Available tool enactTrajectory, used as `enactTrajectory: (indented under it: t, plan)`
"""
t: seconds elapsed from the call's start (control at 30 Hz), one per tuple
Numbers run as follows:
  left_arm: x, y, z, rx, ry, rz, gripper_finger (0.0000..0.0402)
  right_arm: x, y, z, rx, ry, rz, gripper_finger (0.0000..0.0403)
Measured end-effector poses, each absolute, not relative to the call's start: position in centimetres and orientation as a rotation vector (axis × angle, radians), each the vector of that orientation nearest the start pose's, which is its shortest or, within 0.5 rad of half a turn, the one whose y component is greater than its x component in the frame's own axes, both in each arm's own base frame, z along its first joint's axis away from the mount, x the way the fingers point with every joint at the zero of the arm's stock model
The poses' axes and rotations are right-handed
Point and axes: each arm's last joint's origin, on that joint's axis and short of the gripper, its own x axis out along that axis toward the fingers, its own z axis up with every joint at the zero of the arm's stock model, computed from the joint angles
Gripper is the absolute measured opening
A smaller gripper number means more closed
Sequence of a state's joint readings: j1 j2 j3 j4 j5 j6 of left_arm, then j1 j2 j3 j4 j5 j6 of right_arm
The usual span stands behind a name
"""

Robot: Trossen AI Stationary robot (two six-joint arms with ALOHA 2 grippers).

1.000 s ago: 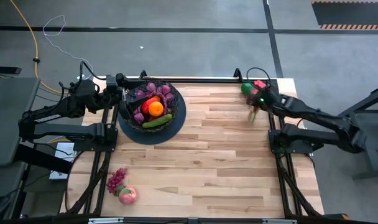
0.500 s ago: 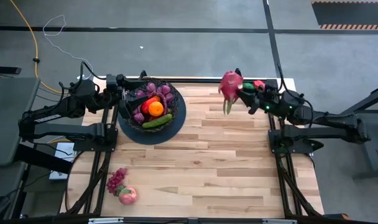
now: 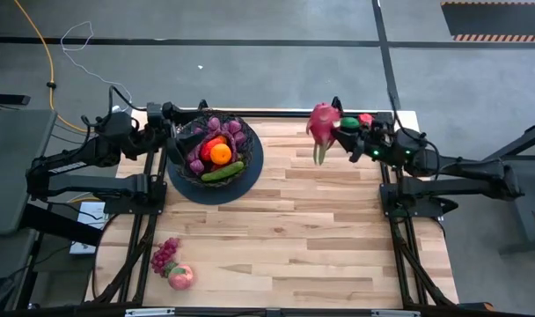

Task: Build produce basket
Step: Put the pink dragon fruit into the black wire basket

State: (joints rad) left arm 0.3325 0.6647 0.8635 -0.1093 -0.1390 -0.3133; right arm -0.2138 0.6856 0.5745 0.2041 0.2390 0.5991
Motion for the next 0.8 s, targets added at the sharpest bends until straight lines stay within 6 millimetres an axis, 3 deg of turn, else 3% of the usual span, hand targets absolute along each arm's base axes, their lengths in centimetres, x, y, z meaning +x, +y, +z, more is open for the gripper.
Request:
enactTrajectory:
  t: [0.13,0.43,0.63,0.8]
  plan:
    - [12.7,4.8,38.9,-0.291,-0.23,0.443,0.0391,18.0,-4.3,30.0,0.619,-0.173,-0.405,0.0149]
    - [12.4,4.7,39.8,-0.278,-0.331,0.42,0.0391,26.1,-4.6,27.0,0.621,-0.164,-0.264,0.0149]
    - [12.4,4.7,40.0,-0.277,-0.344,0.417,0.0391,32.3,-5.2,28.0,0.495,-0.012,-0.245,0.0149]
    - [12.4,4.7,40.1,-0.293,-0.361,0.408,0.0391,36.8,-7.5,28.8,0.431,0.125,-0.316,0.0149]
